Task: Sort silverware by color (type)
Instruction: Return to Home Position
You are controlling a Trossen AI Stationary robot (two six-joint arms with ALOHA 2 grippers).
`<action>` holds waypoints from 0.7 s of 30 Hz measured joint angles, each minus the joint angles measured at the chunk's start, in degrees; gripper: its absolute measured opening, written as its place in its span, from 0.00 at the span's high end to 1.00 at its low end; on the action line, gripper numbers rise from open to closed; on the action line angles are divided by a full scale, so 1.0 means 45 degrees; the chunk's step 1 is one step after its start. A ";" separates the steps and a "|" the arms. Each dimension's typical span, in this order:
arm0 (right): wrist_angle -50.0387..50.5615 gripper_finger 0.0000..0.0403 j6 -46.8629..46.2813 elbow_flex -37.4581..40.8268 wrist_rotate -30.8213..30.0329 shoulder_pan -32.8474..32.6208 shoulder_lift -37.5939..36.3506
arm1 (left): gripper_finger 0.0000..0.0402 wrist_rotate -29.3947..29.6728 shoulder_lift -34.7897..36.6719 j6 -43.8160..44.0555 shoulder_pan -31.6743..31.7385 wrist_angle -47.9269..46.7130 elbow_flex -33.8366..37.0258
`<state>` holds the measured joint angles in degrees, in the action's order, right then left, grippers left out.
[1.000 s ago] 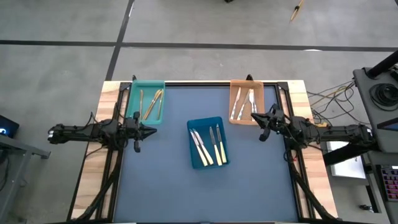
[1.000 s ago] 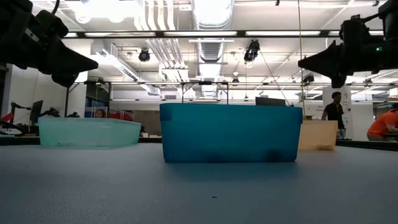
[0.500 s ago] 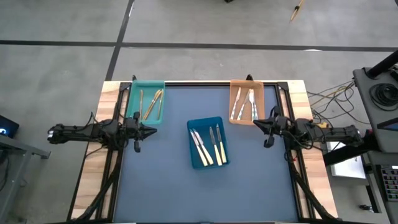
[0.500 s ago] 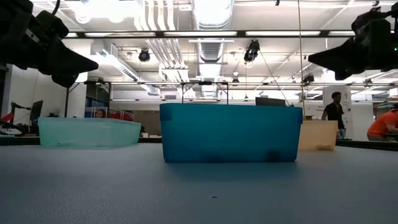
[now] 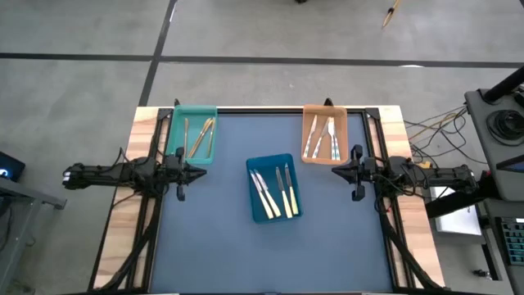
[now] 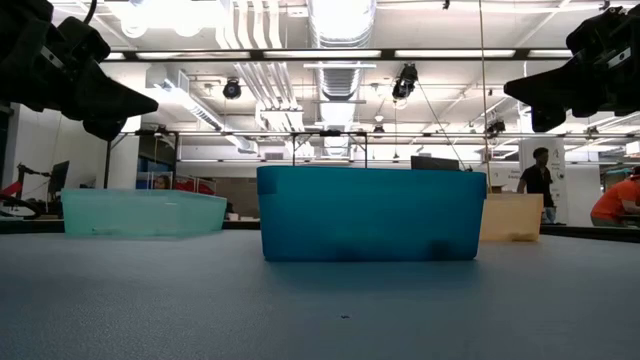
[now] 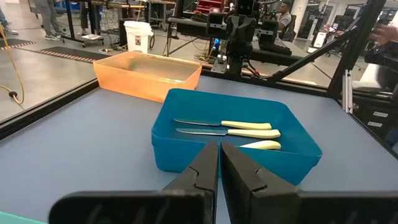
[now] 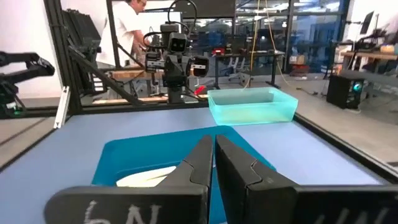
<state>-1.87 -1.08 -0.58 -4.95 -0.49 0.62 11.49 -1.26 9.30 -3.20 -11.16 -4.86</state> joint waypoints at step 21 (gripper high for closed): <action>-0.0062 0.98 -0.0089 0.0005 -0.0015 0.0000 0.0297 | 1.00 -0.0005 0.0000 0.0000 0.0000 0.0010 -0.0005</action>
<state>-2.15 -1.49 -0.56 -5.02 -0.49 1.96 11.46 -1.26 9.30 -3.20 -11.11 -4.89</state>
